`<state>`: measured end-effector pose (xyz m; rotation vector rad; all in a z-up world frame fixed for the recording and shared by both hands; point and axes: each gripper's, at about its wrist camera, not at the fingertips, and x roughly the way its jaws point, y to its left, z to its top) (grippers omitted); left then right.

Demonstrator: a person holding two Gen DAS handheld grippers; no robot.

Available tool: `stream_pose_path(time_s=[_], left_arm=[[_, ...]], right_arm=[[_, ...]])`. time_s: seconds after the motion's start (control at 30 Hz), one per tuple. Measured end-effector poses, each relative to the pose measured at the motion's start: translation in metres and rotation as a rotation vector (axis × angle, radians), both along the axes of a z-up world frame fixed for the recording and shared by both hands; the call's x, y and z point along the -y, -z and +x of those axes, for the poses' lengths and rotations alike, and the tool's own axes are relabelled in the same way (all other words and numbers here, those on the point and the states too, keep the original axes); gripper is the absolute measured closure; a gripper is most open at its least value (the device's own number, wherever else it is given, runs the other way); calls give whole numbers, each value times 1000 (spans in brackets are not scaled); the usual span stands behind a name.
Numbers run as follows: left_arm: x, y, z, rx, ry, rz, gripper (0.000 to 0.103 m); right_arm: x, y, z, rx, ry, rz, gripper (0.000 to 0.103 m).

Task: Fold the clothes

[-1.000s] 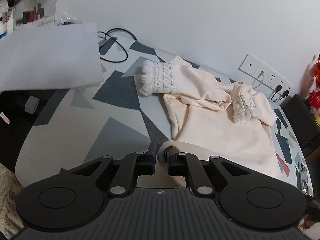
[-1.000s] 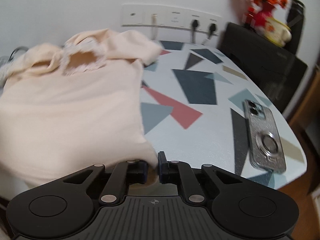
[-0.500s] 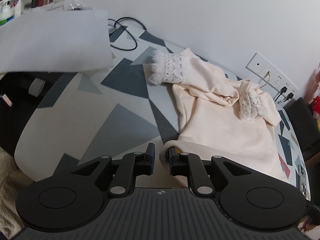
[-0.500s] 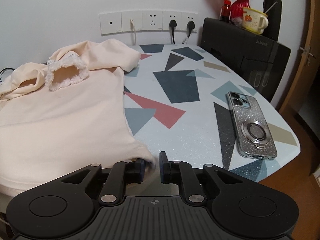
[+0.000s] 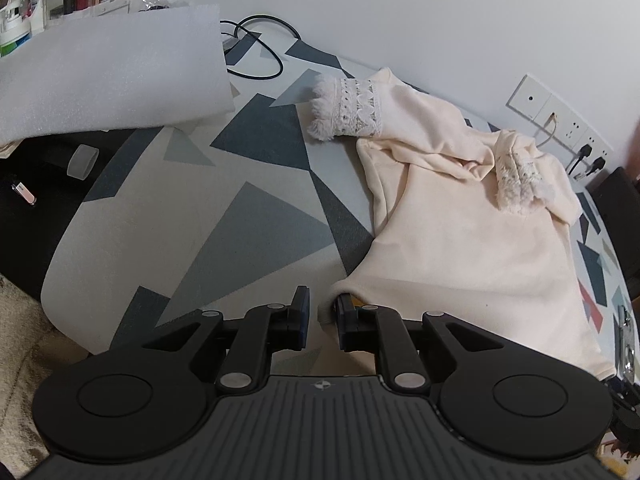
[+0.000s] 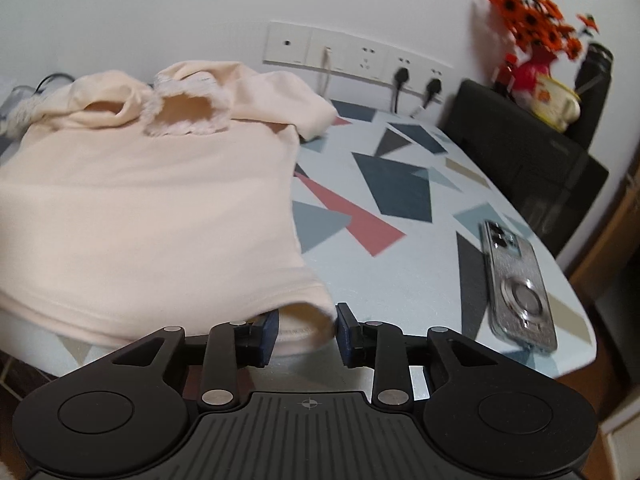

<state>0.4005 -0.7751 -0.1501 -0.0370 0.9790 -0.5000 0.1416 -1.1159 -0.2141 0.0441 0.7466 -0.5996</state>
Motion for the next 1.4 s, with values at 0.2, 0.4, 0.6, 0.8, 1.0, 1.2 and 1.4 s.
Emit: stream_pose_path(time_s=[0.2,0.4,0.6,0.8,1.0,1.2,1.4], left_arm=[[3,-1,-4,5,9,19,88],[5,17,-7,-21,38,65,82],[9,36,-19,21,97,157,62],[26,47,-32,131,187,258,60],[30,53,-34,181,180,258,60],[25,53,-32,149,148,195,81],[19,48,-27,123,101,150,87]], right_arm=[[16,-1,3,43,36,7,75],[26,-5,10,43,11,-7,88],[51,-10,1,97,102,137,93],[72,-13,-3,140,192,279,94],[61,-7,10,42,127,217,87],[48,-5,25,-34,20,132,81],[54,-9,36,-29,14,153,94]])
